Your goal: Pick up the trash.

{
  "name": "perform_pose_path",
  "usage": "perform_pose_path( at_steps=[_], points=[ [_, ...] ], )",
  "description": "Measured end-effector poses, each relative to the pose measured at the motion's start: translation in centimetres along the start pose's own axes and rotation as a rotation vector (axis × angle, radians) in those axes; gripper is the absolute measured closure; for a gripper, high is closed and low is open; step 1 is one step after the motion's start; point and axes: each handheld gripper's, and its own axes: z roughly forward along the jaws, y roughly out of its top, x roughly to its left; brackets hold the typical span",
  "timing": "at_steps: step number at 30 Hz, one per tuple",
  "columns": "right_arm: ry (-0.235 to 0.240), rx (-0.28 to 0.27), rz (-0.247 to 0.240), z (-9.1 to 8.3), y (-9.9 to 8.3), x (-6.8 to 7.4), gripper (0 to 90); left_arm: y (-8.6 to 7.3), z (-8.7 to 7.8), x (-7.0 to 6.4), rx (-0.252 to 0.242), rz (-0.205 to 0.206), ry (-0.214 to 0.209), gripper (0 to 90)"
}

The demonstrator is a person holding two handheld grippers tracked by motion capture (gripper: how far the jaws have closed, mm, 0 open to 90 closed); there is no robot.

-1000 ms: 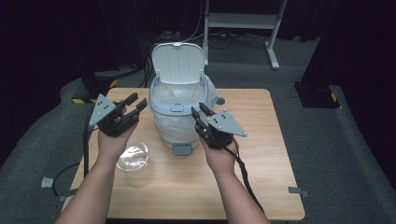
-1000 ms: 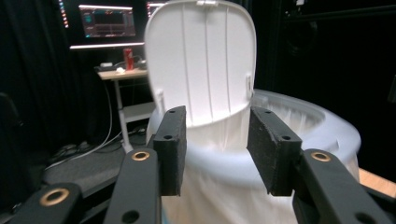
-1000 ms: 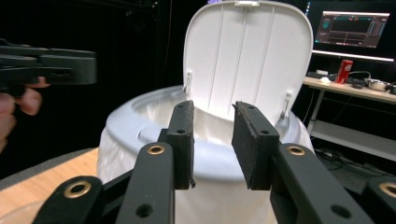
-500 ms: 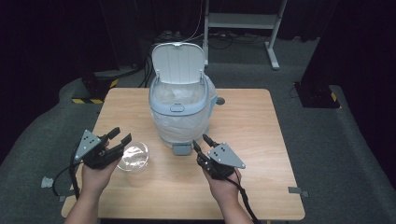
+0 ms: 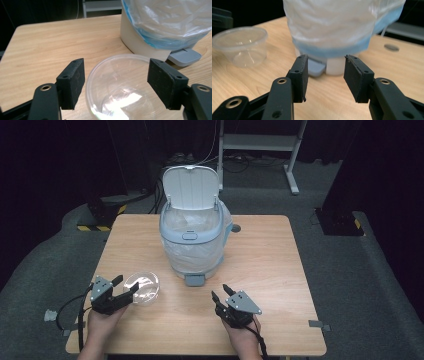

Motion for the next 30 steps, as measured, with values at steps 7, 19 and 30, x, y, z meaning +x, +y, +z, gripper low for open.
perform_pose_path(
  at_steps=[7,19,30],
  points=[
    [-0.015,0.022,0.005,-0.1,-0.7,0.0,54.2,-0.8,0.2,0.9,0.037,-0.043,-0.013,28.2],
    [-0.005,0.040,-0.001,0.2,-0.9,0.2,54.0,-1.4,1.3,1.6,0.070,-0.075,-0.026,27.8],
    [-0.001,0.042,-0.003,0.1,-0.9,0.5,53.8,-1.7,1.3,1.1,0.065,-0.103,-0.076,28.5]
  ],
)
